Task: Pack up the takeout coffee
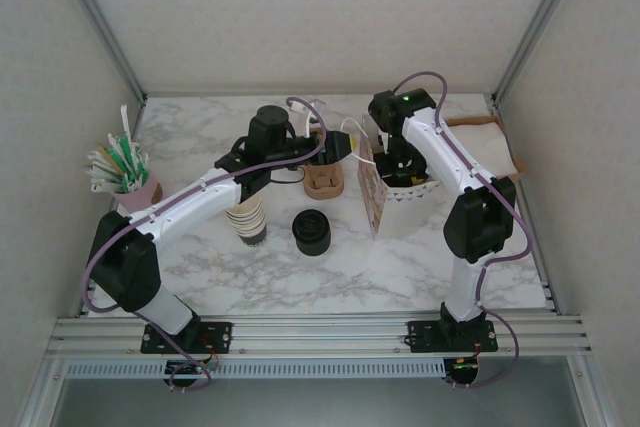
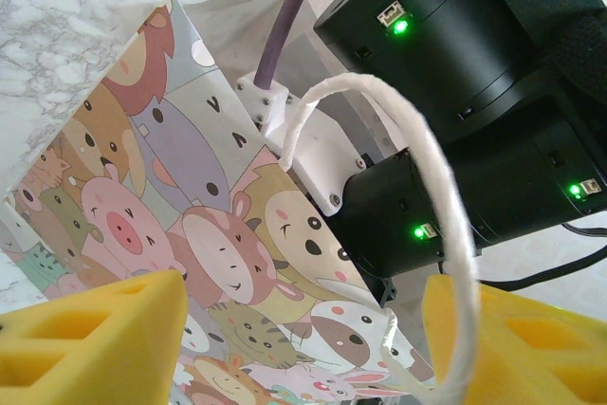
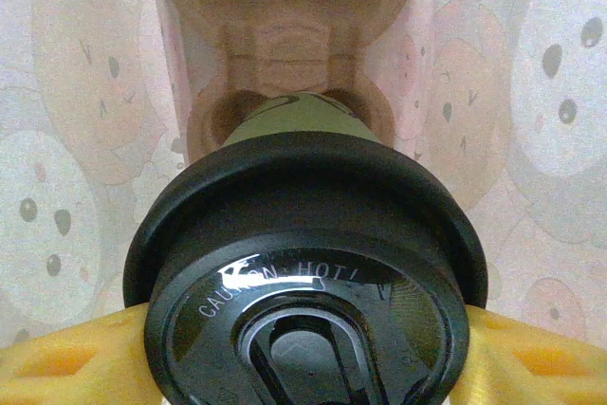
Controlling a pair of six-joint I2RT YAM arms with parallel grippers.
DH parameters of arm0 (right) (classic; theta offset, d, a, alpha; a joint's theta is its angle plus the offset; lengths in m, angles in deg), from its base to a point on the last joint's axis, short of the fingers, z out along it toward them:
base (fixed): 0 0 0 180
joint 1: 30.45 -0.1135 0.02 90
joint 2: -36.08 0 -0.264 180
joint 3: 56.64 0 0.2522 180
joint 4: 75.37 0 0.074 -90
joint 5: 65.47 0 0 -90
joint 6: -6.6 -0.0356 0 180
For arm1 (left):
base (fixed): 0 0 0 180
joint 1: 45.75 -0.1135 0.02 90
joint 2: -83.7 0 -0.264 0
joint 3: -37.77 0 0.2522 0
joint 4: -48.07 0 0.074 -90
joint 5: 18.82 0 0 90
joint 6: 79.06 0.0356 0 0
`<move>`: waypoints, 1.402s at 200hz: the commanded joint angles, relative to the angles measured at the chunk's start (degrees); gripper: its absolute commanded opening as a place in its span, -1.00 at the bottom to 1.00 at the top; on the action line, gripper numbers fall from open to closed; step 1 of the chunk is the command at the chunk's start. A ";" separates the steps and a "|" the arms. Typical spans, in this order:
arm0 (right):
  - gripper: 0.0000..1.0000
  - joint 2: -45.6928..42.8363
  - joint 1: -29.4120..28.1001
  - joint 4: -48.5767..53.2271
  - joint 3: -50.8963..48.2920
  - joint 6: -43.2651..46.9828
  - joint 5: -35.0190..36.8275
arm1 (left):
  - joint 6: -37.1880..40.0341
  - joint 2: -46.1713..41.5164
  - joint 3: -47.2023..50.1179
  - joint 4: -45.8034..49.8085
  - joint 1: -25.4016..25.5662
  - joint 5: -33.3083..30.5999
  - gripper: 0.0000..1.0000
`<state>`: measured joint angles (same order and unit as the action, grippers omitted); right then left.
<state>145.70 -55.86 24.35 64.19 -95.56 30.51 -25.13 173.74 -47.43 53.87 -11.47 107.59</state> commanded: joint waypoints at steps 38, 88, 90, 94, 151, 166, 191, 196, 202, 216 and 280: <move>0.40 2.11 0.33 -2.13 0.20 0.39 0.98 | -0.40 -0.42 -0.10 -2.23 -0.38 0.54 0.32; 0.47 1.14 0.33 -1.59 0.45 0.39 0.88 | -0.40 -0.27 -0.28 -2.23 -0.36 0.51 0.32; 0.47 1.15 0.31 -1.58 0.43 0.39 0.88 | -0.40 -0.30 -0.28 -2.23 -0.36 0.51 0.32; 0.48 1.02 0.35 -1.53 0.42 0.39 0.81 | -0.40 -0.28 -0.32 -2.23 -0.37 0.51 0.32; 0.52 0.32 0.29 -1.23 0.51 0.53 0.61 | -0.49 -0.05 -0.52 -2.22 -0.36 0.54 0.32; 0.52 0.33 0.33 -1.36 0.35 0.47 0.53 | -0.49 -0.15 -0.51 -2.14 -0.38 0.52 0.32; 0.52 0.34 0.30 -1.42 0.29 0.47 0.49 | -0.49 -0.10 -0.54 -2.09 -0.37 0.51 0.32; 0.53 0.30 0.30 -1.38 0.36 0.49 0.44 | -0.55 -0.05 -0.59 -2.14 -0.38 0.51 0.32; 0.53 0.25 0.24 -1.24 0.34 0.47 0.44 | -0.58 0.03 -0.63 -2.22 -0.36 0.52 0.32; 0.53 -0.03 0.22 -1.17 0.34 0.52 0.53 | -0.58 0.14 -0.72 -2.23 -0.28 0.60 0.32; 0.61 -2.17 0.09 -0.67 0.64 0.43 0.37 | -0.84 0.58 -0.87 -2.40 -0.27 0.42 0.32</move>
<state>145.63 -55.83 23.89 64.27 -95.54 30.47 -25.33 173.76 -47.43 53.87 -11.47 107.61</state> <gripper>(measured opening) 0.802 0.661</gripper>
